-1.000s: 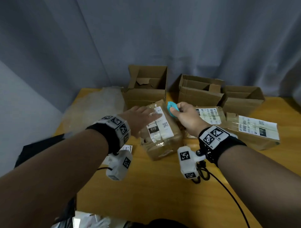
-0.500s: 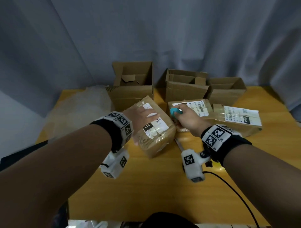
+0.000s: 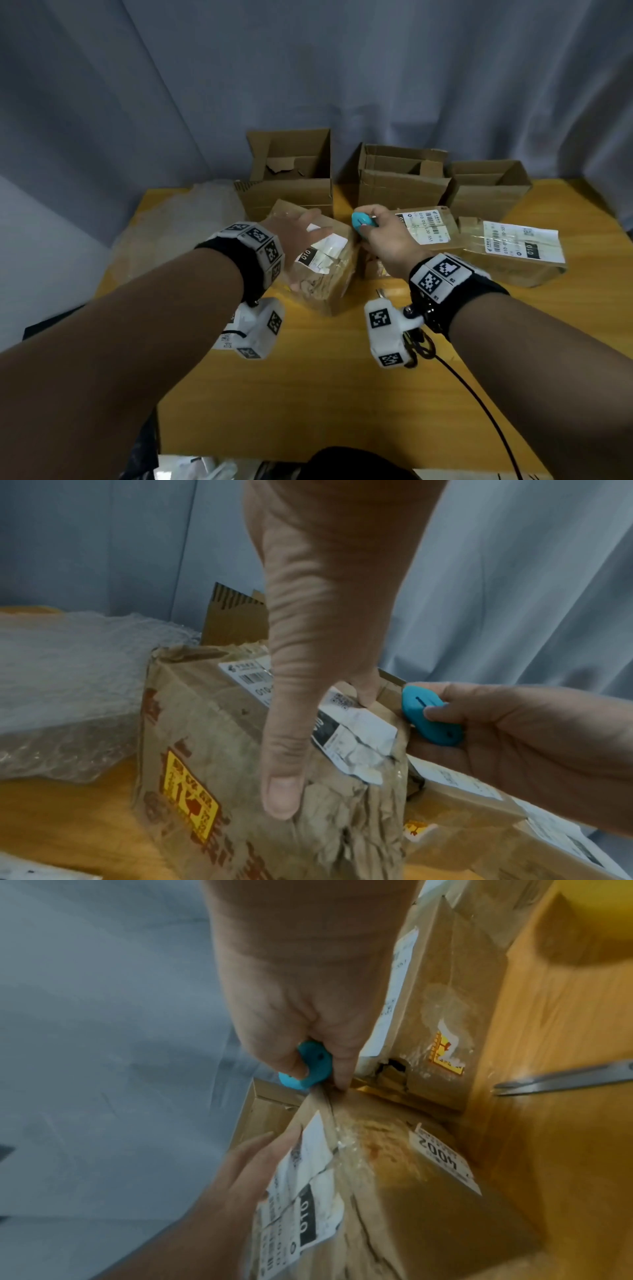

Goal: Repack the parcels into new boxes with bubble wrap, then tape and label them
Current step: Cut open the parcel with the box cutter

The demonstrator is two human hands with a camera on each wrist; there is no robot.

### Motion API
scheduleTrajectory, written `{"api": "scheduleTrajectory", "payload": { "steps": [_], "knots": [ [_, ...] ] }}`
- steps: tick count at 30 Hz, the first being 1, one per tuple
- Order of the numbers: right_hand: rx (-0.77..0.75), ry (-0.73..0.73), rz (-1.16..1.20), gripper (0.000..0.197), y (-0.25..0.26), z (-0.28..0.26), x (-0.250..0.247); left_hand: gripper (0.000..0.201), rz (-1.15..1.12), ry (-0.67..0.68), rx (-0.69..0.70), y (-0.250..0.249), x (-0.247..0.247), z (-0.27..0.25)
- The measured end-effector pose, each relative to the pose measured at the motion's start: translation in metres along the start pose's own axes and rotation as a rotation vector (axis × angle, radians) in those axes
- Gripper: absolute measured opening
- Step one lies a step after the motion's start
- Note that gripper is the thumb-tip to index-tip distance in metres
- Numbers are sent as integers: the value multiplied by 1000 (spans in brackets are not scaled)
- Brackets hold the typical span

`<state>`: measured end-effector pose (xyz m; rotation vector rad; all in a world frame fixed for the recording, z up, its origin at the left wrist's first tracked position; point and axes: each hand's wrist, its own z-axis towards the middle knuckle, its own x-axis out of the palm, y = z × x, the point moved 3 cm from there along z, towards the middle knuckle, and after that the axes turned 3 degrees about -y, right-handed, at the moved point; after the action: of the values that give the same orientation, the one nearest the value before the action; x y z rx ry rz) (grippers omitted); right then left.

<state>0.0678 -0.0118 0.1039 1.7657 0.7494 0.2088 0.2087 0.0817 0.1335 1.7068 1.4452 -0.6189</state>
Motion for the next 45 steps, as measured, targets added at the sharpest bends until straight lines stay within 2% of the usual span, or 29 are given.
{"api": "scheduleTrajectory", "payload": {
  "steps": [4,8,11,16,22,25,33,37,42,45],
  "knots": [
    [23,-36,-74,36,1,7,-12,127,-22,-20,-35,9,-2,11],
    [11,-9,-193,34,5,10,-22,119,-234,-93,-176,11,-2,25],
    [5,28,-267,29,7,12,-22,114,-246,-122,-268,7,-8,32],
    [-39,27,-386,21,16,27,-20,115,-191,-119,-224,17,-8,33],
    [-48,31,-433,27,24,47,-13,117,-188,-107,-161,27,-16,35],
    [-92,56,-535,31,25,51,-11,114,-184,-99,-154,26,-18,36],
    [-25,179,-396,27,18,42,-19,113,-151,-84,-157,22,-19,37],
    [-47,192,-475,29,20,40,-18,116,-135,-94,-172,21,-17,35],
    [0,268,-530,28,21,31,-19,117,-181,-90,-203,19,-15,34],
    [-112,252,-725,30,28,30,-17,115,-195,-107,-203,21,-12,34]
  ]
}}
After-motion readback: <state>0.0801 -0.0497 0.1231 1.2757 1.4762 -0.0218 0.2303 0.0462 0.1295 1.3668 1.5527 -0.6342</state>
